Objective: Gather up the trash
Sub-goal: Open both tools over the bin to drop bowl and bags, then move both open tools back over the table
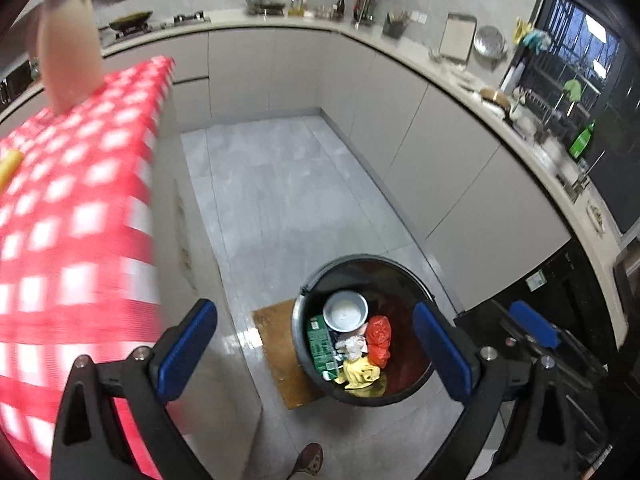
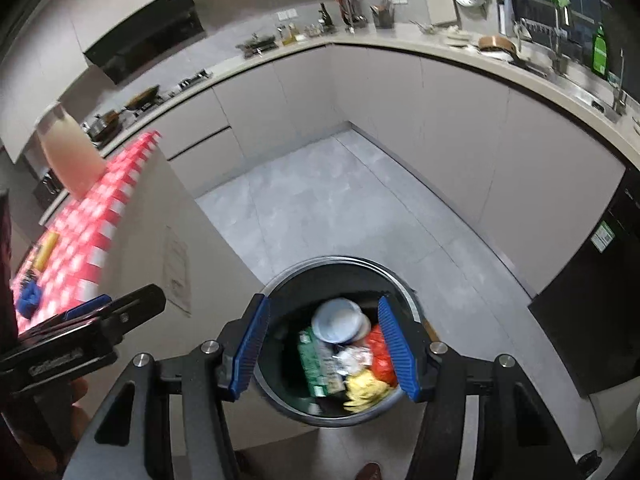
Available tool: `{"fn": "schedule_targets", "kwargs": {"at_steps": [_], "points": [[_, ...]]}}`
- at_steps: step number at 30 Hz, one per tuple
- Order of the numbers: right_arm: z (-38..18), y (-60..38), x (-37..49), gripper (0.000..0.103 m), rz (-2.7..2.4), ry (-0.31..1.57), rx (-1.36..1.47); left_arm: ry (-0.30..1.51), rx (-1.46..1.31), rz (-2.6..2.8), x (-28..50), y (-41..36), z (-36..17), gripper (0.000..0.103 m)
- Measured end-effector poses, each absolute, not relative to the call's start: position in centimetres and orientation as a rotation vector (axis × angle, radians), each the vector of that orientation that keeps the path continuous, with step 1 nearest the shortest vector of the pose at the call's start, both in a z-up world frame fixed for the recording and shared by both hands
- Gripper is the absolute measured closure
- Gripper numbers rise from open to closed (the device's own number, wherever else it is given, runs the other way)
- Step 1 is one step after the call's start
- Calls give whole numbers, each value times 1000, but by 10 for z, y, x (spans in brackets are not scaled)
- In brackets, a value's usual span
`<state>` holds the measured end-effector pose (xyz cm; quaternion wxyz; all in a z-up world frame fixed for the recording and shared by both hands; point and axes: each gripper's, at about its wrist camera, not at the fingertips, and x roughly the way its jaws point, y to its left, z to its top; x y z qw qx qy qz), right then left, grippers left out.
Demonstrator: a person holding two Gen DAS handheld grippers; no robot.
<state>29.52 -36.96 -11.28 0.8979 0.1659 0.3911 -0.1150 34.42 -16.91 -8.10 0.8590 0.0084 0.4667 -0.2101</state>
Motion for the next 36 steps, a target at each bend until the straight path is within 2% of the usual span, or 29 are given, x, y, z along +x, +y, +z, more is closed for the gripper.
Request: {"fn": "schedule_targets", "kwargs": {"at_steps": [3,8,23,29,36], "points": [[-92,-340,302,35,-191,784,339,937,-3,-422,341,-131,-55,4],[-69,-275,325,33,-95,758,310,900,-43,-315,350,-55,-40,4],[-56,-26,414,33,218,785,154,869,-123,73,384,190,-49,4],[-64,48,434,33,255,806,128,884,-116,90,398,248,-58,4],[-78,101,446,33,235,843,115,899,-86,46,413,280,-65,4]]}}
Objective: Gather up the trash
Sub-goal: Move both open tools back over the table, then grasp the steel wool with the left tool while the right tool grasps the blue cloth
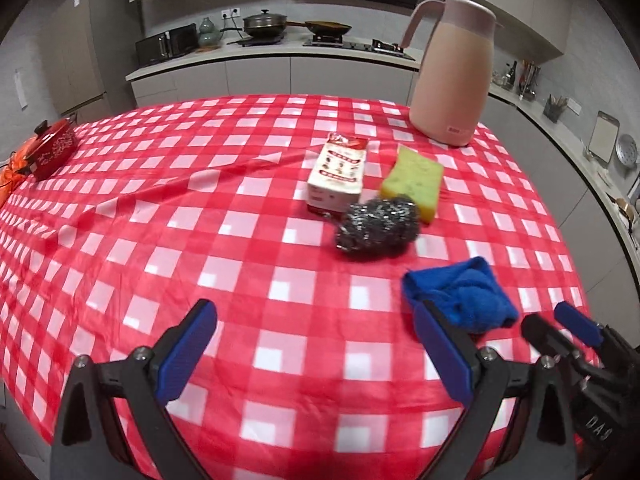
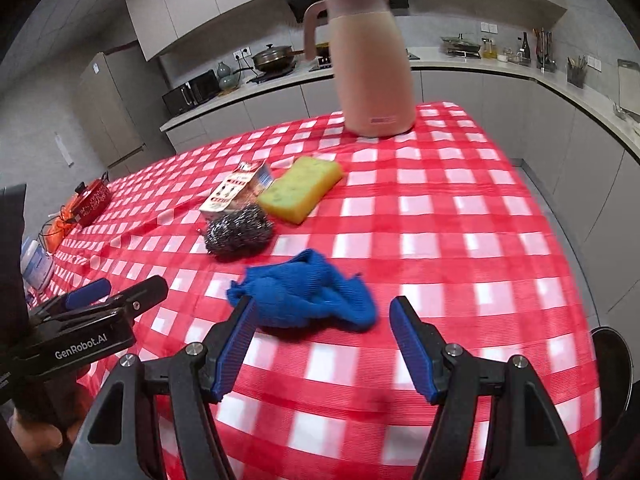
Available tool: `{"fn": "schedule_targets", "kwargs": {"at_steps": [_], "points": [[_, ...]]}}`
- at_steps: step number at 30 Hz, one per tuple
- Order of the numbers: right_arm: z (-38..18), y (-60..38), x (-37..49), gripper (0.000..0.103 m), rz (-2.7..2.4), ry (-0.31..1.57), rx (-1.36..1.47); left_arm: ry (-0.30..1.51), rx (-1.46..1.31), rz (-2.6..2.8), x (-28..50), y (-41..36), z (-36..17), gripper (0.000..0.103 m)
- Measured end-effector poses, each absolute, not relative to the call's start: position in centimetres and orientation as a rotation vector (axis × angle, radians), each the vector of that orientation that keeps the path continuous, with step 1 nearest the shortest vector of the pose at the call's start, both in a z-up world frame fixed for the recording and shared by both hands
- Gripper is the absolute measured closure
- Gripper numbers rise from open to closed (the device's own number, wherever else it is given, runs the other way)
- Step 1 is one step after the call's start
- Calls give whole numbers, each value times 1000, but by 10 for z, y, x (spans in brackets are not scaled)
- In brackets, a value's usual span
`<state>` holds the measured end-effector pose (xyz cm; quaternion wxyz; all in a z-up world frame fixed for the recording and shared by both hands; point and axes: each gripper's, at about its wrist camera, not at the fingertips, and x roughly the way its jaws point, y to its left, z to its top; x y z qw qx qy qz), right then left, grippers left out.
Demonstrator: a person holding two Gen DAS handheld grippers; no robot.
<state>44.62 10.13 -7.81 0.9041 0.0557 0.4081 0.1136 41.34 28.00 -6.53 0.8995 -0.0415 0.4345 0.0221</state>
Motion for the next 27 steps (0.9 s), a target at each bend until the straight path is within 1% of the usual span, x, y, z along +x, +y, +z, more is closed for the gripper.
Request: {"fn": "schedule_targets", "kwargs": {"at_steps": [6,14,27], "points": [[-99,121,455,33,210,904,99,925,-89,7,422,287,-74,4],[-109,128,465,33,203,939,75,947,-67,-14,428,283,-82,4],[-114,106,482,32,123,935,62,966,-52,-24,438,273,-89,4]]}}
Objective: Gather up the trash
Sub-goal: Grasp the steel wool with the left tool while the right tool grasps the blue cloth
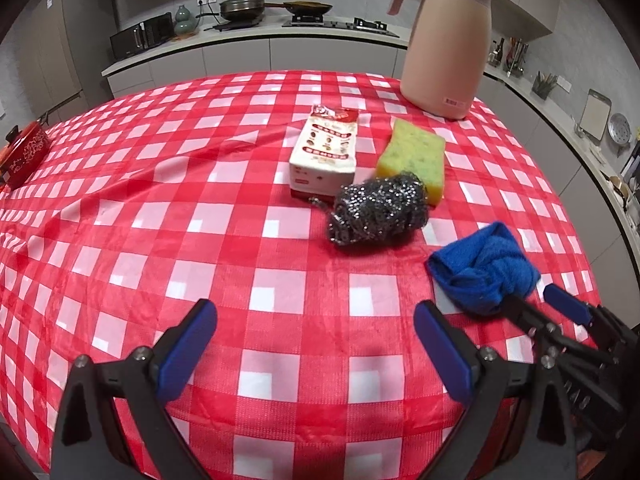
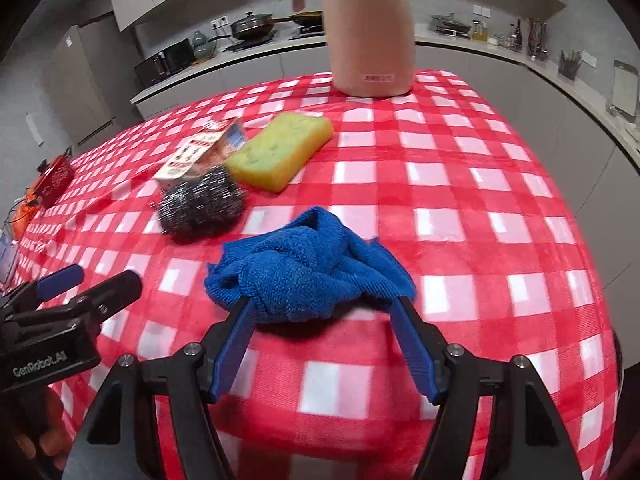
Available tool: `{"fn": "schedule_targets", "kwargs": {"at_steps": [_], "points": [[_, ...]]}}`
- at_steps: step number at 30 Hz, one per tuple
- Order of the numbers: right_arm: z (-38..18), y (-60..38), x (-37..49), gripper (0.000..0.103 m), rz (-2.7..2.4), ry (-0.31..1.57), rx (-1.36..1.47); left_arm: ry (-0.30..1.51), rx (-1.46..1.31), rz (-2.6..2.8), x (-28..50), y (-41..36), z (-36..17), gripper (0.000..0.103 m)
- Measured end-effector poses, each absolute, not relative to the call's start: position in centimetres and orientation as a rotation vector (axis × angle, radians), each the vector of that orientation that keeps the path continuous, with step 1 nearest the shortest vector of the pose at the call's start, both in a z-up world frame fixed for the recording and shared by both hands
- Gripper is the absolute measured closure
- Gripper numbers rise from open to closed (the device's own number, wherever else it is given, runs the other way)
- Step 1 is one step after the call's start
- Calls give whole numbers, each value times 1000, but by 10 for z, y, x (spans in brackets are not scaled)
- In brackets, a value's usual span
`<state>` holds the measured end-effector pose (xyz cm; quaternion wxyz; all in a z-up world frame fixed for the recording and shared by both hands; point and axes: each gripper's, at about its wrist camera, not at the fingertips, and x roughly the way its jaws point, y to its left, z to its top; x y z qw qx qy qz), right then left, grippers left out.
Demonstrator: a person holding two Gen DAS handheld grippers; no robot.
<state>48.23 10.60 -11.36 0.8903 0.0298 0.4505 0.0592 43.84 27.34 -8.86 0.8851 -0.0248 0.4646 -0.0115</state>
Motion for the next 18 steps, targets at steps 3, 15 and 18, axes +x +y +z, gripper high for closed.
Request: {"fn": "schedule_targets", "kwargs": {"at_steps": [3,15,18], "points": [[-113,90,489,31,85,934,85,972,-50,-32,441,270,-91,4],[-108,61,506,32,13,915,133,985,-29,-48,456,258,-97,4],[-100,62,505,31,33,886,151,982,-18,-43,460,257,-97,4]]}}
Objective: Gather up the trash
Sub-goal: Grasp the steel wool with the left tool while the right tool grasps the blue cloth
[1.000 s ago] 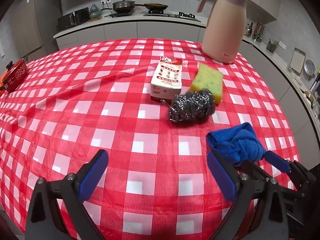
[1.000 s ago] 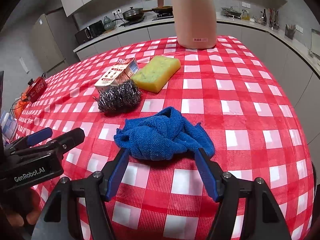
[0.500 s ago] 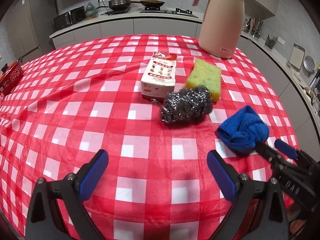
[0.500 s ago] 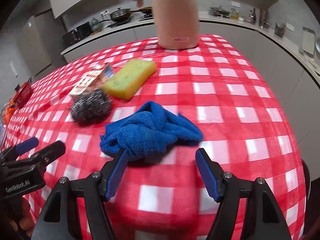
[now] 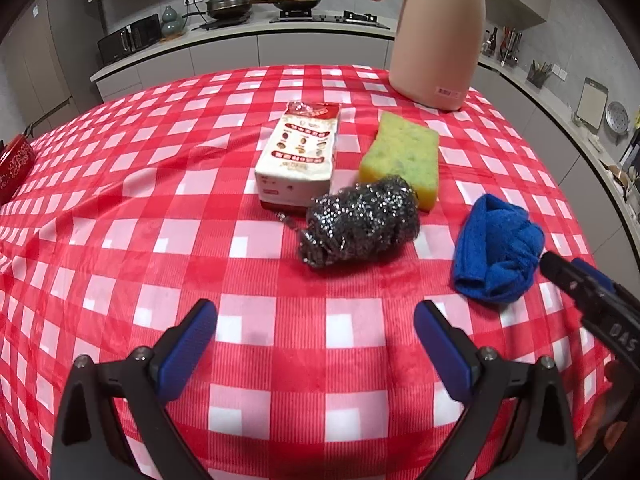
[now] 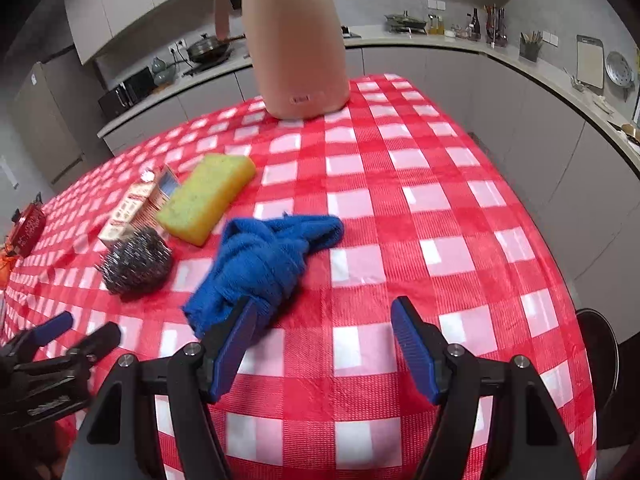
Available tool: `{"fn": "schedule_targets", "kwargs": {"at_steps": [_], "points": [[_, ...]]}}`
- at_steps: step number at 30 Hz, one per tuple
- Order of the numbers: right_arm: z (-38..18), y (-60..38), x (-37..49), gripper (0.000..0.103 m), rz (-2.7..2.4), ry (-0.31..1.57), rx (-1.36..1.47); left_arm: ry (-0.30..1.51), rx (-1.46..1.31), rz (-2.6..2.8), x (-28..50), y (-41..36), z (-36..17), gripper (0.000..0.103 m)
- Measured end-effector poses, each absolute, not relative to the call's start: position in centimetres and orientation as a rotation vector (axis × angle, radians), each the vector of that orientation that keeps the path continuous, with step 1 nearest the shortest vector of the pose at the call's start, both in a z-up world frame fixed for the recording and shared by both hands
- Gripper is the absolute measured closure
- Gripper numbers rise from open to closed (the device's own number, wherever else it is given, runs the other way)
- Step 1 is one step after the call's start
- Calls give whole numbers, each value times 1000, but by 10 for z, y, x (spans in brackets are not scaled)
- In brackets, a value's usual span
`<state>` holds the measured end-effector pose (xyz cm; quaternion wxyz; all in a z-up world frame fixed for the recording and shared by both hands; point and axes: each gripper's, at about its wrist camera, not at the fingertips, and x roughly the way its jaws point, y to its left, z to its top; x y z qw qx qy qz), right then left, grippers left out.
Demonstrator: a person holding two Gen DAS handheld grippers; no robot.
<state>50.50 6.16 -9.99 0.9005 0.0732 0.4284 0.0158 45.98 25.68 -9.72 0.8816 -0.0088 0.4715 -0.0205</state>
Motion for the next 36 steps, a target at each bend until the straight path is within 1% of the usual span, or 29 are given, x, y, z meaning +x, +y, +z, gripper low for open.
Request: {"fn": "schedule_targets", "kwargs": {"at_steps": [5,16,17,18,19,20,21,22,23,25,28,29,30,31,36], "points": [[-97,69,513,29,74,881,167,972,-9,-46,466,254,-97,4],[-121,89,542,29,106,964,151,953,22,-44,490,241,-101,4],[-121,89,542,30,104,956,145,957,10,-49,492,242,-103,4],[-122,88,543,35,111,952,147,960,0,-52,494,243,-104,4],[-122,89,543,39,115,947,146,957,-7,-53,494,244,-104,8],[-122,89,544,51,122,946,145,955,-11,-59,495,244,-105,12],[-122,89,544,53,123,946,142,955,-12,-63,495,243,-106,15],[-122,89,545,54,125,946,139,959,-9,-70,496,242,-108,21],[-122,89,545,55,128,944,136,963,-10,-80,496,242,-109,29],[-122,88,545,56,131,942,135,971,-17,-100,497,240,-111,39],[-122,88,544,57,132,940,132,957,-24,-116,496,239,-110,49],[-122,87,544,58,133,938,130,953,-32,-123,495,240,-110,64],[-122,86,544,59,136,936,134,951,-33,-130,495,240,-109,67],[-122,85,544,60,136,935,136,952,-39,-135,494,241,-109,68],[-120,83,542,63,137,925,142,948,-61,-152,488,244,-108,78]]}}
